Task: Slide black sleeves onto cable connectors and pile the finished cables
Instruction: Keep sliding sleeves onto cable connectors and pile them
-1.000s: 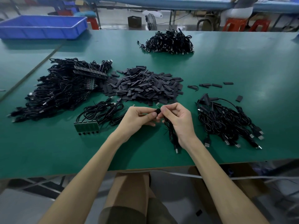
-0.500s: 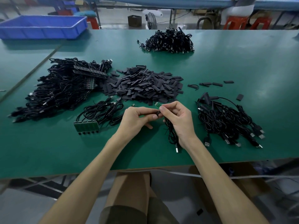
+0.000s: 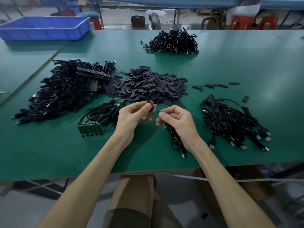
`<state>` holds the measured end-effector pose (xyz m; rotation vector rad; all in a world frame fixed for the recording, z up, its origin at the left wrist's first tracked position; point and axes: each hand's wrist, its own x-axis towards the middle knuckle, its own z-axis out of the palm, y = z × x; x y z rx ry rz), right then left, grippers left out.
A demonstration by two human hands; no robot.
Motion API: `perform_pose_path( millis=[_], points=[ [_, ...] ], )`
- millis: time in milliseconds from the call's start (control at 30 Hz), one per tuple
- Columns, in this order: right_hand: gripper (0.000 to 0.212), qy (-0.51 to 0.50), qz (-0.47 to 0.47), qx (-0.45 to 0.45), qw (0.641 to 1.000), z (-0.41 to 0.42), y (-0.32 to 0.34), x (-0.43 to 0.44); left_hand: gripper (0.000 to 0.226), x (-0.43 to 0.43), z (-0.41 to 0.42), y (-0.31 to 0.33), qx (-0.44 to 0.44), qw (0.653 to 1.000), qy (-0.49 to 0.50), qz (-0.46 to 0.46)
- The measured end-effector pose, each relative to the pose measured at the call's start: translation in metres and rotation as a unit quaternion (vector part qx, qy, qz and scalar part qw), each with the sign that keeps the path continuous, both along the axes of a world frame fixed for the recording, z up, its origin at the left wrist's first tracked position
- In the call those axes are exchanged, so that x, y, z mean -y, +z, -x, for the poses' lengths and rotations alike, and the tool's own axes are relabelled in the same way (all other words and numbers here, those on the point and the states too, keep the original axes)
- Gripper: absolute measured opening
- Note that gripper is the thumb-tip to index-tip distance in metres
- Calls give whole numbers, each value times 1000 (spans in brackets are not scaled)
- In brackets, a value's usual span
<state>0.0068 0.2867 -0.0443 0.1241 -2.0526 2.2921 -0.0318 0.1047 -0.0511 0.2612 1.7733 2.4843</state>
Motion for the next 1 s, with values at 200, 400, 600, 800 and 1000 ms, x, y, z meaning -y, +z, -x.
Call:
perform_pose_path(
  millis=[200,400,600,800,1000],
  points=[
    [9,19,-20,-13,1000,1,-2,0,28,2,-1,1,3,1000,-16,-20],
    [14,30,-31,-17,999,2,-4,-1,27,2,-1,2,0,999,-35,-26],
    [15,32,-42,-17,998,2,-6,-2,26,2,-2,0,-5,999,-34,-23],
    [14,36,-47,-15,998,2,-7,-2,30,2,-2,0,-7,999,-38,-7],
    [10,26,-37,-11,999,3,-9,-3,24,2,-3,2,-8,999,-50,-9]
  ],
)
